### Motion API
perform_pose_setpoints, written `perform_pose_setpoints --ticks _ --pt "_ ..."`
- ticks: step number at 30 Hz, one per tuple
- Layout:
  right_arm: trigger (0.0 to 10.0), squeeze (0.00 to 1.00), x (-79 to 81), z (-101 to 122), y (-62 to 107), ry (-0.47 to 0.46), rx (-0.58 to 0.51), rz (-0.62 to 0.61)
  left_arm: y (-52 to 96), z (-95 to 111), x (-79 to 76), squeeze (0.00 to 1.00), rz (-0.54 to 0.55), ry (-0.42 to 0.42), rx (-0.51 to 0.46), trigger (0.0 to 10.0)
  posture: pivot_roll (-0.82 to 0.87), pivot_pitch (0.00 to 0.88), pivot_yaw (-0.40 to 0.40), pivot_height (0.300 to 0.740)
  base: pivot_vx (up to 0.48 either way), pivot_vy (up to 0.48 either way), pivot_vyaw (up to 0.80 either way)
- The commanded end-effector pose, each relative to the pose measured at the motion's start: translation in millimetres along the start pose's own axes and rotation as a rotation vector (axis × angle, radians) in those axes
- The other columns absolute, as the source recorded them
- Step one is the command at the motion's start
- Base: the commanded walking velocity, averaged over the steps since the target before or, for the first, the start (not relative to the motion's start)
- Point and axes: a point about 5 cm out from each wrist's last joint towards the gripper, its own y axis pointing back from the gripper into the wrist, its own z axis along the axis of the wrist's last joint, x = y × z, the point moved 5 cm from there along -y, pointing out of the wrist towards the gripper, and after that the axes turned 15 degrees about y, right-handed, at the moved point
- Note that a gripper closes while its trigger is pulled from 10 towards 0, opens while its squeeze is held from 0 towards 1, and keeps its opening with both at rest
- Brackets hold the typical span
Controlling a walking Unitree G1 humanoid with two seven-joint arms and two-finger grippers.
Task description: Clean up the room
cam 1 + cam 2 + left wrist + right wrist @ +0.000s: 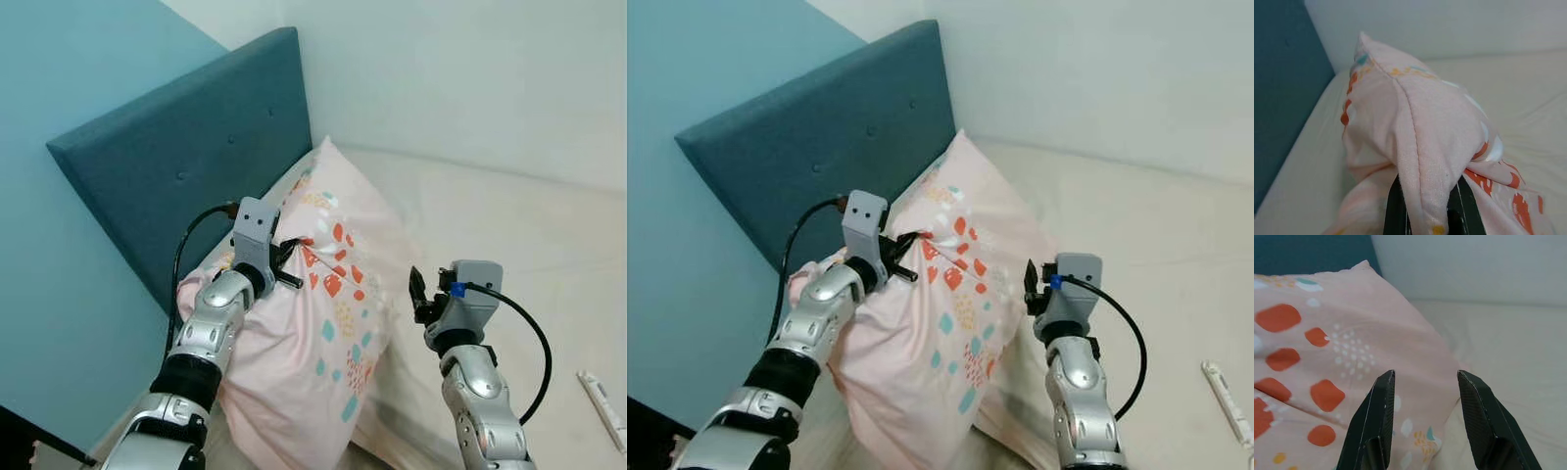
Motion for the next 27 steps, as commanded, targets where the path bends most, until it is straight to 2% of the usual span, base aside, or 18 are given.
perform_pose_setpoints --ticks 1,27 --pt "10.0 0.0 8.6 -2.7 0.2 -0.018 0.007 0.015 0.5 23.0 3.9 0.0 0.003 -0.015 -0.08 10.0 -0.03 0.018 0.136 0.738 0.0 0.48 0.0" --pt "10.0 0.0 9.4 -2.9 -0.3 -0.029 0.001 0.004 -1.1 28.7 2.2 0.0 -0.015 -0.029 -0.081 10.0 -0.01 0.013 0.147 0.738 0.0 0.48 0.0"
